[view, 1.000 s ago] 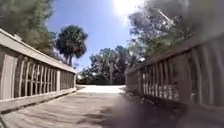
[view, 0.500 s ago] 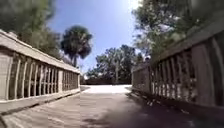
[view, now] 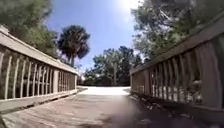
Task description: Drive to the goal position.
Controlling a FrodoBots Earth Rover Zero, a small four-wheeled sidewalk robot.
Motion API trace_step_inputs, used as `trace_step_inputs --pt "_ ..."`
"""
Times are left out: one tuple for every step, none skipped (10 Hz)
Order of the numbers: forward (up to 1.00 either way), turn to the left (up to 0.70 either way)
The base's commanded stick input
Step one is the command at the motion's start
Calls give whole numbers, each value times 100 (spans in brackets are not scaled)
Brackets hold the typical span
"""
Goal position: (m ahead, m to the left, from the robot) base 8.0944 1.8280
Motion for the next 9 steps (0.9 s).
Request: trace_step_inputs --pt "85 0" --pt "85 0" --pt "85 0" --pt "85 0" --pt "85 0" --pt "85 0" --pt "85 0" --pt "85 0" --pt "85 0"
